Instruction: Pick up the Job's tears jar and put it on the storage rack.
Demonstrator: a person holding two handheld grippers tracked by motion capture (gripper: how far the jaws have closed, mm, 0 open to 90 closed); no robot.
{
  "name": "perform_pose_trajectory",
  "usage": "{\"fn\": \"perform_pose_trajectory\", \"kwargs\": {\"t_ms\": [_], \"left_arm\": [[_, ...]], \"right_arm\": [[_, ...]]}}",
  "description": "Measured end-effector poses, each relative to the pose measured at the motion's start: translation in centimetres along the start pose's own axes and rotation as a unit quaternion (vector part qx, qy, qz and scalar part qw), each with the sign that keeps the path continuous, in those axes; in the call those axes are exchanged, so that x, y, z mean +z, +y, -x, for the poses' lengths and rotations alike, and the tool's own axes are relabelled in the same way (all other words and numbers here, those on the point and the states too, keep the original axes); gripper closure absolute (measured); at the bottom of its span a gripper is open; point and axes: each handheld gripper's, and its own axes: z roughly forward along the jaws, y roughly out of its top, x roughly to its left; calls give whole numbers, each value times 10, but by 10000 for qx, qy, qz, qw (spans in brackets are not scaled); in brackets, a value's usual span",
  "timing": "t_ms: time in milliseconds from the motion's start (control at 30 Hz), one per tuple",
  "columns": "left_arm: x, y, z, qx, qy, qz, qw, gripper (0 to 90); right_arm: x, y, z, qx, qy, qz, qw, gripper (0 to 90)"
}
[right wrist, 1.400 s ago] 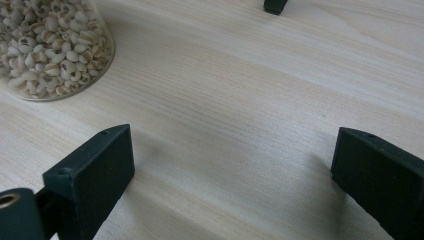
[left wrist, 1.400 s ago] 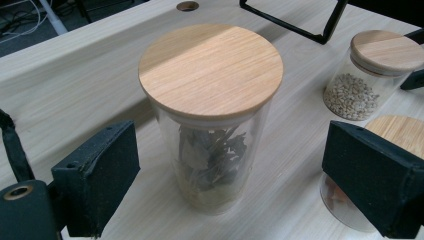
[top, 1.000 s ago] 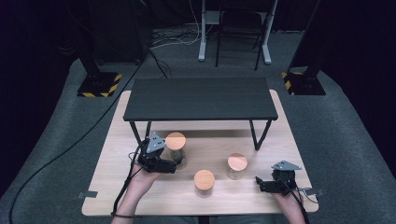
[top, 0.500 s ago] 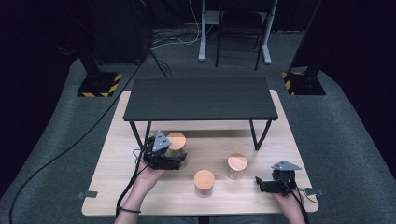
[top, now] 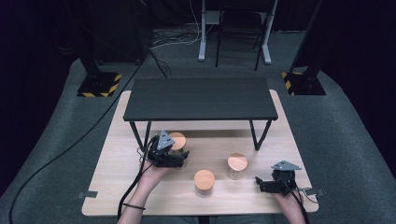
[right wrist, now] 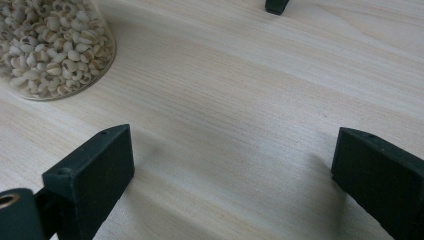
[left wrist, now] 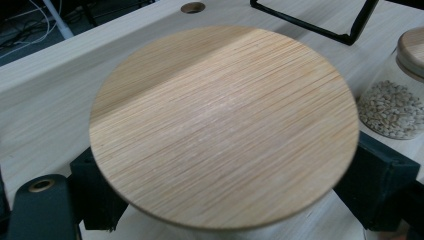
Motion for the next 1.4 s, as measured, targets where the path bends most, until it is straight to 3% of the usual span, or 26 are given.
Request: {"fn": "perform_pose_trajectory", "kwargs": {"t_ms": [233, 633, 800, 1400], "left_arm": [[1, -1, -2, -35, 63, 84, 9999, 234], [-3, -1, -2, -62, 44, 72, 9999, 244], [-11, 3, -2, -107, -61, 162, 9998, 245], [-33, 18, 0, -74, -125, 312, 9994, 247]], "right_arm": [[0, 0, 0, -3, 2, -1, 10000, 27], [0, 0, 0, -5, 4, -2, 10000, 27], [0, 0, 0, -7, 5, -1, 10000, 27], [0, 0, 0, -6, 5, 0, 10000, 27]]}}
